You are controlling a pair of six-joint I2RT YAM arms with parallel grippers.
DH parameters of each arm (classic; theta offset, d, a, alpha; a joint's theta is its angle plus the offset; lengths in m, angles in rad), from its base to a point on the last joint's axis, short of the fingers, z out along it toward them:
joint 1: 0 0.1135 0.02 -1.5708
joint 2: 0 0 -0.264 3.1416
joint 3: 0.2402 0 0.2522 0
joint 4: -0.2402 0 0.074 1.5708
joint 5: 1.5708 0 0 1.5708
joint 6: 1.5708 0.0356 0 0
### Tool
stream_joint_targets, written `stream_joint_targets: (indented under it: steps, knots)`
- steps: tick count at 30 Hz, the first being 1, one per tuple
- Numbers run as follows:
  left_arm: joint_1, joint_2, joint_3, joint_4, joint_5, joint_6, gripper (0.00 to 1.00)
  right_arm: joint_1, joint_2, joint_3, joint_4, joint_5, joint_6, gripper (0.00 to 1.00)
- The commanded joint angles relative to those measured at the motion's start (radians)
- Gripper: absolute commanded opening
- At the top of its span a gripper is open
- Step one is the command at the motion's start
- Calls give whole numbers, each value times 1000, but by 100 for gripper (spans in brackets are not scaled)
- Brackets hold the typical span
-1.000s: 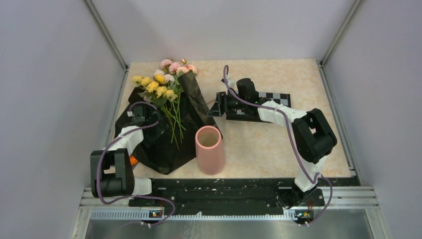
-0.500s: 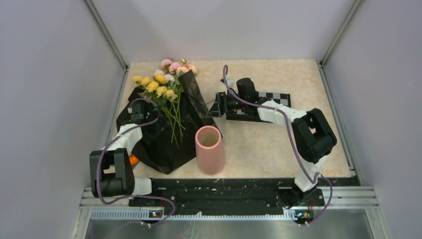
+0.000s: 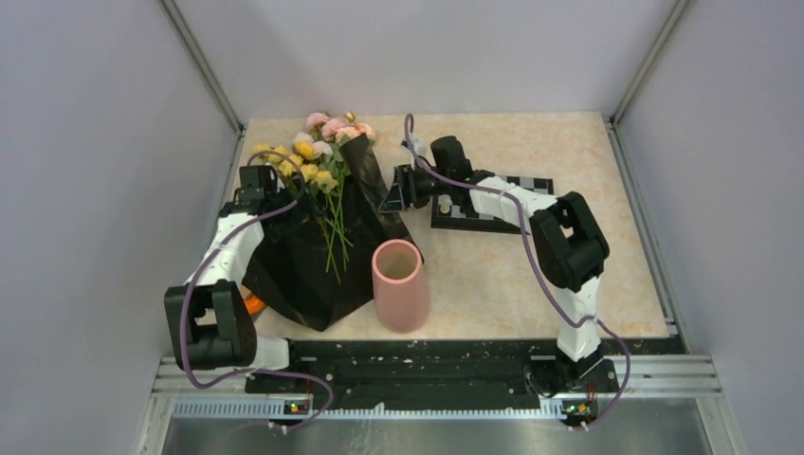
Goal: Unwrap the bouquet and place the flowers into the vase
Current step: Unfold the wrapping paper at the center of the board.
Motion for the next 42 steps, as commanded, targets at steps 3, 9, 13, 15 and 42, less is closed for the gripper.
stream_joint_targets:
  steps: [3, 9, 13, 15, 42]
  knots:
    - [1, 35, 113, -94, 70, 116, 99, 35, 69, 140, 3, -39, 13, 53]
    - [1, 65, 169, -155, 76, 170, 99, 49, 89, 178, 28, -42, 43, 22]
    - [2, 55, 166, -150, 96, 170, 99, 50, 73, 166, 39, 23, 42, 0]
    - [1, 56, 163, -149, 103, 170, 99, 50, 52, 141, 57, 65, 39, 0]
    - [4, 341, 133, -111, 225, 111, 99, -85, -87, -75, 46, 443, -91, 0]
